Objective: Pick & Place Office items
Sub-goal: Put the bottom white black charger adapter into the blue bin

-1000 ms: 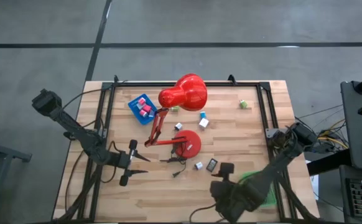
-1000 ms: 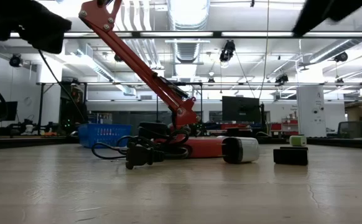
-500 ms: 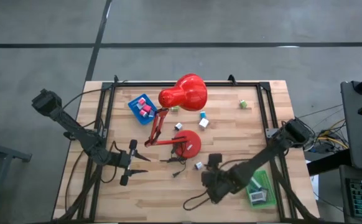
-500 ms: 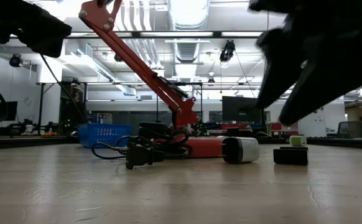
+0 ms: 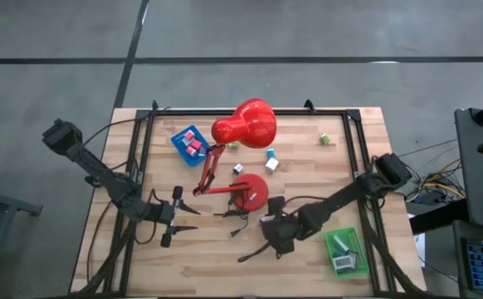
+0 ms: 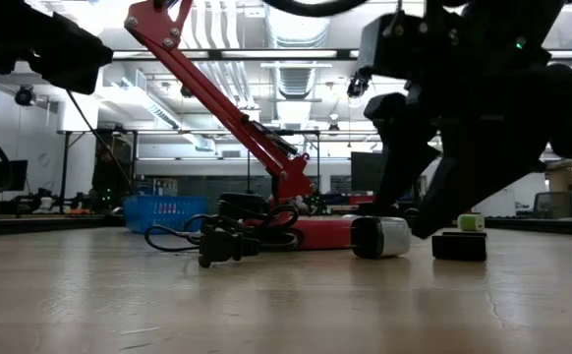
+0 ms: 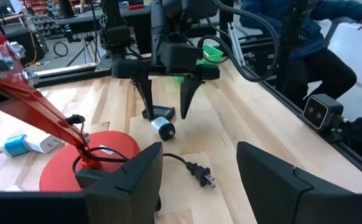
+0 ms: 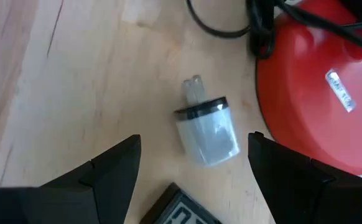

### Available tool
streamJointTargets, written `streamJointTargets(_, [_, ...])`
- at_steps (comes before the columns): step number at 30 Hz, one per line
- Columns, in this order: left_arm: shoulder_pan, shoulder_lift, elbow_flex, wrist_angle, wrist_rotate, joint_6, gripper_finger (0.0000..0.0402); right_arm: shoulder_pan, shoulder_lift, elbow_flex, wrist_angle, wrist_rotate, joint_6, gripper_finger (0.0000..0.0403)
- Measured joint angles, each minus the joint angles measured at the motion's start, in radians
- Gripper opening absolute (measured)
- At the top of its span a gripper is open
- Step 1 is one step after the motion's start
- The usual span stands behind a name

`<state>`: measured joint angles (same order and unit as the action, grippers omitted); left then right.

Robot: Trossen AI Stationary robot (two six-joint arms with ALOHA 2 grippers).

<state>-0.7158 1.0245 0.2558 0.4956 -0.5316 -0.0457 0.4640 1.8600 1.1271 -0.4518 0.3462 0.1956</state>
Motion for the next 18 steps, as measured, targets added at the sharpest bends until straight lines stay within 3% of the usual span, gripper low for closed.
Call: streamJointTargets(18, [0.0, 0.0, 0.0, -0.026, 0.0, -0.023, 0.0209, -0.078, -0.002, -0.023, 0.05, -0.15, -0.118, 0.0251])
